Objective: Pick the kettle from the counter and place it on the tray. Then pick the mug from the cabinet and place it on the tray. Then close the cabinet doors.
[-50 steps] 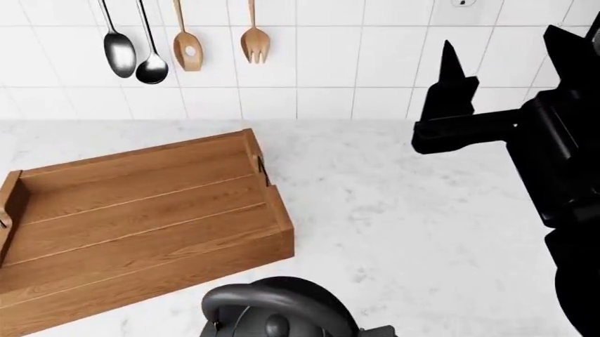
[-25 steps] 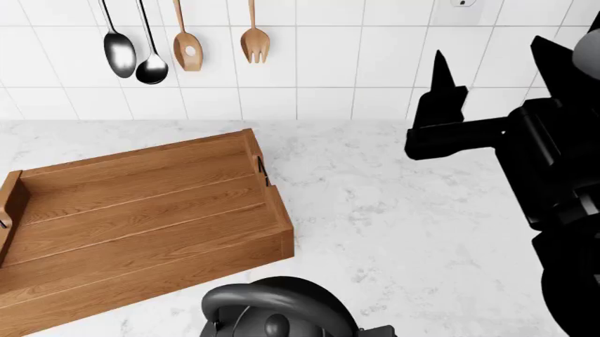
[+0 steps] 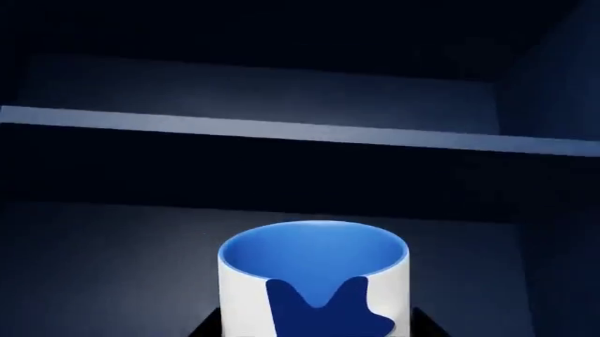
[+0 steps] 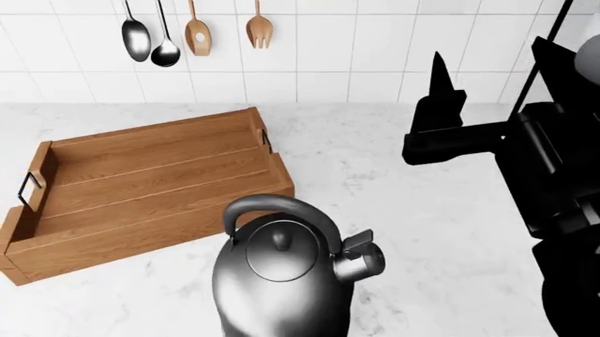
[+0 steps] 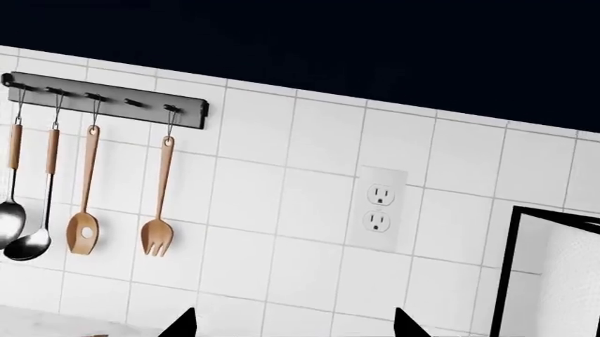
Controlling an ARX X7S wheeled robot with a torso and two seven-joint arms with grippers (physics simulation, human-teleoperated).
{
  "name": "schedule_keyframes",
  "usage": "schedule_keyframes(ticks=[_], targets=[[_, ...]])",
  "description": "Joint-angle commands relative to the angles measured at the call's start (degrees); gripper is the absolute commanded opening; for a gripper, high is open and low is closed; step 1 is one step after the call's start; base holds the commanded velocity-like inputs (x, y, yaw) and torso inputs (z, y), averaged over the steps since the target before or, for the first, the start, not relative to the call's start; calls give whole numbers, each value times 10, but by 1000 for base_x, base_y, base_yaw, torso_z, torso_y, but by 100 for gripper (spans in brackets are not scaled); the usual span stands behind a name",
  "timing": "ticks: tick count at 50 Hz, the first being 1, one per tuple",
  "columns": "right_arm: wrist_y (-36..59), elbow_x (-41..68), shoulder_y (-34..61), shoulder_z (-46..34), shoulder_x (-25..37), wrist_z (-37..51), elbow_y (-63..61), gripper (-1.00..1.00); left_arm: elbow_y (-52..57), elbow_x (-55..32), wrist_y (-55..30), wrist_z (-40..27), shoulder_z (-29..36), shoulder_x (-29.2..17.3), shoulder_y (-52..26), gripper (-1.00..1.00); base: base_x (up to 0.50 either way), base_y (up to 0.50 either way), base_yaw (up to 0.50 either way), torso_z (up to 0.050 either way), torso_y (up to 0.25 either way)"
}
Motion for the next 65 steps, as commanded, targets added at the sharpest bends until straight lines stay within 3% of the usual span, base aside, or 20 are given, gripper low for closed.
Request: schedule_keyframes(ticks=[1, 3, 7, 10, 13, 16, 20, 23, 28, 32, 40, 47, 56, 65], targets=[[-10, -23, -21, 2, -1, -16, -9, 100, 237, -114, -159, -48, -115, 3, 92, -100, 0, 0, 0, 0, 0], [-13, -34, -27, 3, -3, -26, -9, 100, 304, -153, -212, -72, -160, 20, 128, -100, 0, 0, 0, 0, 0], [-18, -59, -39, 4, -5, -44, -6, 100, 361, -461, -217, -281, -199, 0, 214, -100, 0, 0, 0, 0, 0], [-20, -61, -39, 3, -6, -45, -6, 100, 389, -597, -211, -378, -212, 0, 268, -100, 0, 0, 0, 0, 0], [-22, -65, -42, 3, -4, -48, -6, 100, 421, -693, -197, -432, -208, -4, 330, -100, 0, 0, 0, 0, 0], [-23, -64, -45, 5, -1, -47, -8, 100, 464, -728, -188, -436, -212, -5, 400, -100, 0, 0, 0, 0, 0], [-23, -53, -38, 6, 5, -41, -8, 100, 524, -702, -197, -375, -231, 1, 499, -100, 0, 0, 0, 0, 0], [-23, -50, -35, 5, 7, -37, -7, 100, 557, -621, -198, -284, -232, -1, 557, -100, 0, 0, 0, 0, 0], [-23, -52, -30, -2, 5, -36, -6, 100, 559, -425, -129, -126, -155, -52, 610, -100, 0, 0, 0, 0, 0], [-26, -68, -35, -5, 3, -47, -4, 100, 514, -324, -73, -69, -100, -98, 619, -100, 0, 0, 0, 0, 0], [-29, -74, -41, -8, 4, -49, -6, 100, 462, -249, -49, -47, -62, -165, 609, -100, 0, 0, 0, 0, 0], [-35, -87, -48, -10, 4, -58, -8, 100, 458, -241, -65, -52, -59, -197, 602, -100, 0, 0, 0, 0, 0], [-43, -102, -63, -10, 5, -71, -9, 100, 528, -317, -134, -76, -122, -229, 627, -100, 0, 0, 0, 0, 0], [-50, -123, -71, -16, 4, -85, -6, 100, 569, -344, -127, -75, -188, -268, 718, -100, 0, 0, 0, 0, 1]])
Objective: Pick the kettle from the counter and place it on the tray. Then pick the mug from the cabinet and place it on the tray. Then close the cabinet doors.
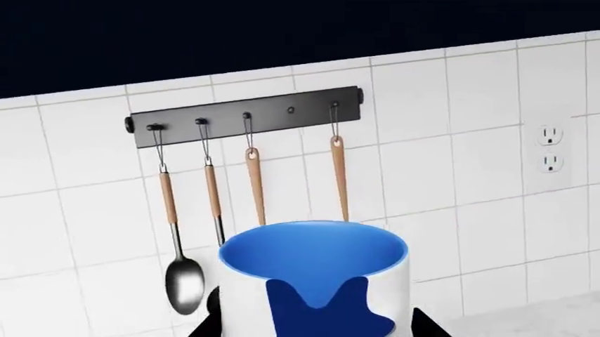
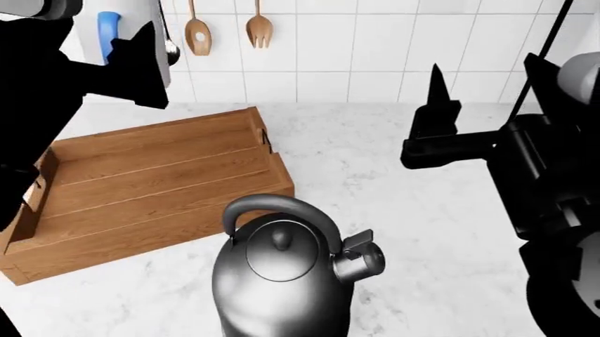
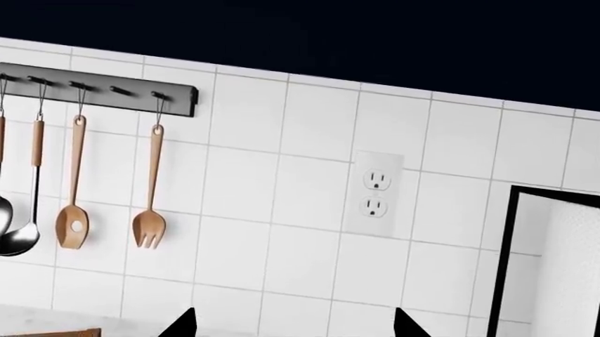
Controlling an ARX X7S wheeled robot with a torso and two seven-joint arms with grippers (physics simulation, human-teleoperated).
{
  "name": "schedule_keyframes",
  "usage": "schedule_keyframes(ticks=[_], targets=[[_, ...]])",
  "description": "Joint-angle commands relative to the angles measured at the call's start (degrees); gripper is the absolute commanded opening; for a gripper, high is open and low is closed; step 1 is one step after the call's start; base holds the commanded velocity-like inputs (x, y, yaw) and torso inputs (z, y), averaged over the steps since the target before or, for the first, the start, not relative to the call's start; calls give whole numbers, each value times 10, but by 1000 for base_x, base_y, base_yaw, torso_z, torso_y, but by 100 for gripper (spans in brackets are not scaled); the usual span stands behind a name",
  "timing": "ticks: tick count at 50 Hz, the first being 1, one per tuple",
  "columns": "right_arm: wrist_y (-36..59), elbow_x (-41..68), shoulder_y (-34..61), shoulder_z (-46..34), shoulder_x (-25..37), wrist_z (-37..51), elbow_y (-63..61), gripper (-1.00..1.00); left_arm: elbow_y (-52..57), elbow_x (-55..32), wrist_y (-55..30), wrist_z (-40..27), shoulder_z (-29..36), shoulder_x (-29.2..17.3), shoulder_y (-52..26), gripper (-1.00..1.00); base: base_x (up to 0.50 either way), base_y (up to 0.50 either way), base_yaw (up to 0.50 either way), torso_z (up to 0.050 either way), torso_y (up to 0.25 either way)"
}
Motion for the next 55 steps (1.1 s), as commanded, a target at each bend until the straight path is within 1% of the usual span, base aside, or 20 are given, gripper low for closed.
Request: schedule_keyframes(ticks=[1, 10, 15, 19, 27, 32, 40, 47, 55], targets=[[-9, -25, -12, -7, -2, -17, 2, 100, 49, -27, -3, 1, -65, -50, 85, -100, 0, 0, 0, 0, 0], [-16, -50, -20, -19, -7, -32, 6, 100, 61, 7, 53, 37, -97, -82, 196, -100, 0, 0, 0, 0, 0], [-19, -58, -23, -25, -8, -36, 6, 100, 51, 37, 86, 53, -97, -88, 233, -100, 0, 0, 0, 0, 2], [-22, -66, -25, -29, -9, -40, 8, 100, 39, 60, 105, 57, -91, -91, 246, -100, 0, 0, 0, 0, 0], [-28, -80, -31, -37, -11, -48, 9, 100, 4, 117, 133, 46, -69, -103, 257, -100, 0, 0, 0, 0, 0], [-31, -88, -33, -42, -12, -52, 12, 100, -35, 145, 140, 36, -42, -103, 228, -100, 0, 0, 0, 0, 0], [-40, -107, -41, -51, -12, -63, 16, 100, -58, 155, 134, 30, -12, -95, 196, -100, 0, 0, 0, 0, 1], [-47, -115, -47, -52, -11, -69, 17, 100, -70, 164, 148, 39, 13, -90, 203, -100, 0, 0, 0, 0, 0], [-54, -125, -53, -56, -10, -75, 21, 100, -114, 191, 180, 45, 37, -77, 210, -100, 0, 0, 0, 0, 0]])
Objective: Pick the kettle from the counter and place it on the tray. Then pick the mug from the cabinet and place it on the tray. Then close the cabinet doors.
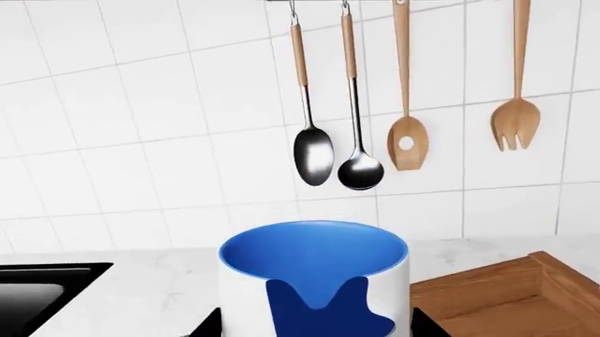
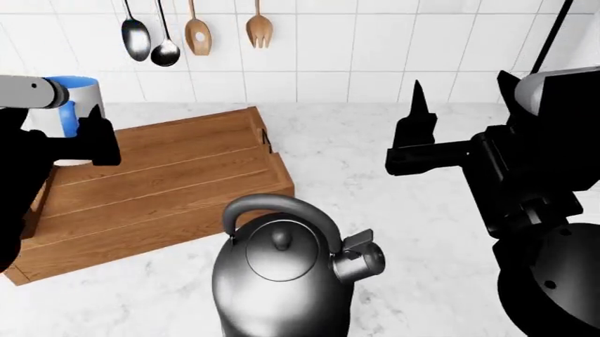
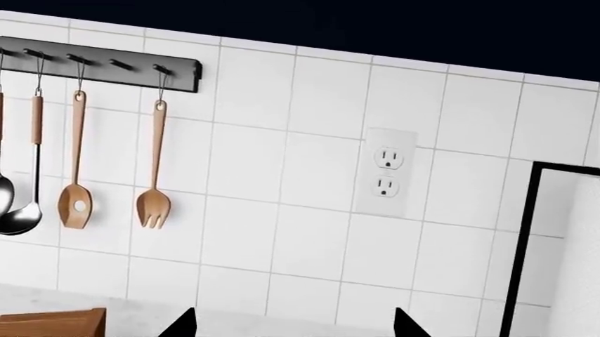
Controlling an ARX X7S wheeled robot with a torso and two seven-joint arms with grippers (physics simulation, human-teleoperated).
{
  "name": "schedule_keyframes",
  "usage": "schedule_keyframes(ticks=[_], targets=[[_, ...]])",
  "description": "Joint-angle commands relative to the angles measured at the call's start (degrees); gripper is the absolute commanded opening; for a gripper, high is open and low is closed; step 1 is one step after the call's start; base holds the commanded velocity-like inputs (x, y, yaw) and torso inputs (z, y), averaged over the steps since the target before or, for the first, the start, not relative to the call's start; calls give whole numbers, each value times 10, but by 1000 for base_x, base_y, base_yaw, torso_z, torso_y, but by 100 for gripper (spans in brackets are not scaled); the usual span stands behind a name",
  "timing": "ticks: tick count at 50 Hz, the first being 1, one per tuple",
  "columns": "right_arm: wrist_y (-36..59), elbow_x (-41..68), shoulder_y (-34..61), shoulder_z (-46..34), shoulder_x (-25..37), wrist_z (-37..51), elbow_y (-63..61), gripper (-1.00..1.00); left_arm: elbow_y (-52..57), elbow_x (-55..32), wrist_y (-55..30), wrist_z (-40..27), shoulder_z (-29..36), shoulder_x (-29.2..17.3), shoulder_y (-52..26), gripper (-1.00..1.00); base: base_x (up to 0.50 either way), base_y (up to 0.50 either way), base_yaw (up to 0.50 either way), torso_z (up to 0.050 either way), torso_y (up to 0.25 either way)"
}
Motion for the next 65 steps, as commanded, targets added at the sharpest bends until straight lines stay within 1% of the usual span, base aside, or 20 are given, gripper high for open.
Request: schedule_keyframes(ticks=[1, 11, 19, 32, 33, 47, 49, 53, 59, 63, 65], targets=[[-10, -16, -9, -6, 1, -10, 5, 100, -51, 30, 36, 0, 31, 13, 0, -100, 0, 0, 0, 0, 0], [-13, -23, -9, -14, -1, -12, 10, 100, -94, 50, 57, -6, 24, 14, 19, -100, 0, 0, 0, 0, 1], [-15, -28, -6, -22, -4, -13, 13, 100, -97, 49, 62, -5, 16, 13, 34, -100, 0, 0, 0, 2, 0], [-24, -40, -12, -29, -3, -20, 18, 100, -109, 50, 63, -9, 12, 14, 35, -100, 0, 0, 0, 0, 1], [-24, -39, -12, -30, -3, -19, 17, 100, -109, 49, 61, -9, 12, 14, 35, 100, 0, 0, 0, 0, 0], [-32, -48, -16, -36, -3, -24, 21, 100, -112, 39, 54, -12, 1, 14, 32, 100, 0, 0, 0, 0, 0], [-32, -49, -16, -36, -3, -24, 22, 100, -103, 29, 54, -9, -10, 15, 28, 100, 0, 0, 0, 0, 0], [-34, -49, -15, -37, -2, -24, 22, 100, -63, -10, 42, -3, -41, 14, 4, 100, 0, 0, 0, 0, 0], [-29, -36, -10, -33, 1, -17, 15, 100, 1, -100, 1, -17, -107, 22, -58, 100, 0, 0, 0, 0, 0], [-13, 45, 30, -4, 11, 9, 11, 100, 44, -172, -28, -35, -150, 34, -80, 100, 0, 0, 0, 0, 0], [3, 117, 71, 1, 19, 40, 14, 100, 62, -204, -41, -49, -168, 39, -86, 100, 0, 0, 0, 0, 0]])
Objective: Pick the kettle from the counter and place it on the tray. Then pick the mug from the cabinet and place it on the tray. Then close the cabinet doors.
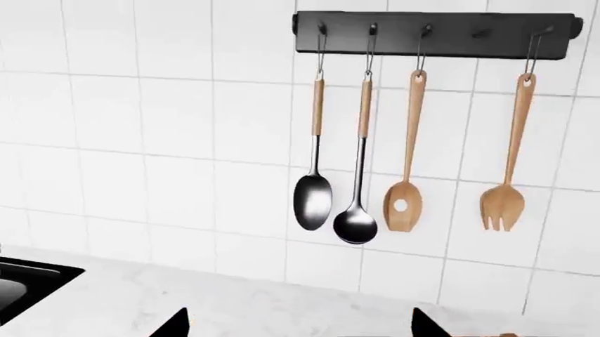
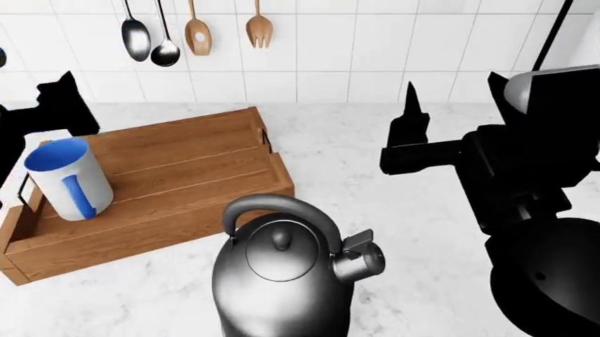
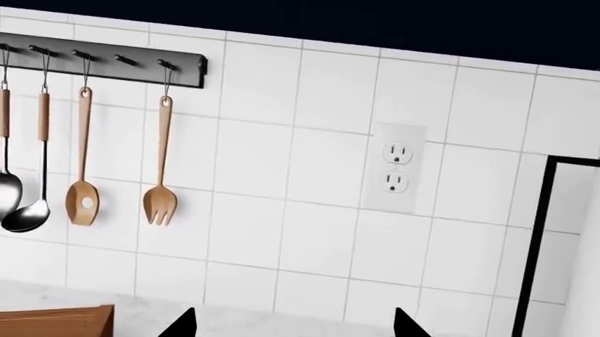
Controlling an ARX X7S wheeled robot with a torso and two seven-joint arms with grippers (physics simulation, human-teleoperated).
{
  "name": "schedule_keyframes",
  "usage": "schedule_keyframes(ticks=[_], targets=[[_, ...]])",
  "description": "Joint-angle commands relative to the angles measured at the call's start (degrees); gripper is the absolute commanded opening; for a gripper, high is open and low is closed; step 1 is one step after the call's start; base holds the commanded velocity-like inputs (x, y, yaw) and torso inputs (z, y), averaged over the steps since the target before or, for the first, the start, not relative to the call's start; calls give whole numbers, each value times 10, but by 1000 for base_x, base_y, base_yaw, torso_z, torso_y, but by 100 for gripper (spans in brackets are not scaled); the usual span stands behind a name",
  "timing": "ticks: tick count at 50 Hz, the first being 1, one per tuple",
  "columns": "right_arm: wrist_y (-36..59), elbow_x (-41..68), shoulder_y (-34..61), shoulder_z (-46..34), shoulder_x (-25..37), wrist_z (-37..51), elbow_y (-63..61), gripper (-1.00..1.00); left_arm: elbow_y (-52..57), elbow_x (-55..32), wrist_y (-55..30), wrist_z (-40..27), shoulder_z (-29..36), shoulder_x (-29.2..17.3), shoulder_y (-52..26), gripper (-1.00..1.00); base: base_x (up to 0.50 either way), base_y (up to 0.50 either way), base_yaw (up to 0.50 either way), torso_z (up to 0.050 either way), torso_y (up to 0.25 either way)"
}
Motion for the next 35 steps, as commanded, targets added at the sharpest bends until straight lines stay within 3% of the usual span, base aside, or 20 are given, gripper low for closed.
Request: schedule_keyframes(ticks=[1, 9, 15, 25, 35], targets=[[37, 169, 93, 22, 20, 67, 3, 100, 93, -147, -60, -38, -95, 18, -56, 100, 0, 0, 0, 0, 0], [84, 413, 303, -77, 53, 170, 95, 100, 115, -174, -59, -35, -111, 22, -34, 100, 0, 0, 0, 0, 0], [102, 539, 413, -130, 67, 156, 162, 100, 120, -179, -56, -31, -121, 18, -19, 100, 0, 0, 0, 0, 0], [121, 672, 523, -220, 70, 149, 236, 100, 128, -201, -62, -40, -136, 13, -7, 100, 0, 0, 0, 0, 0], [102, 750, 571, -284, 39, 146, 271, 100, 135, -217, -64, -43, -147, 11, 10, 100, 0, 0, 0, 0, 0]])
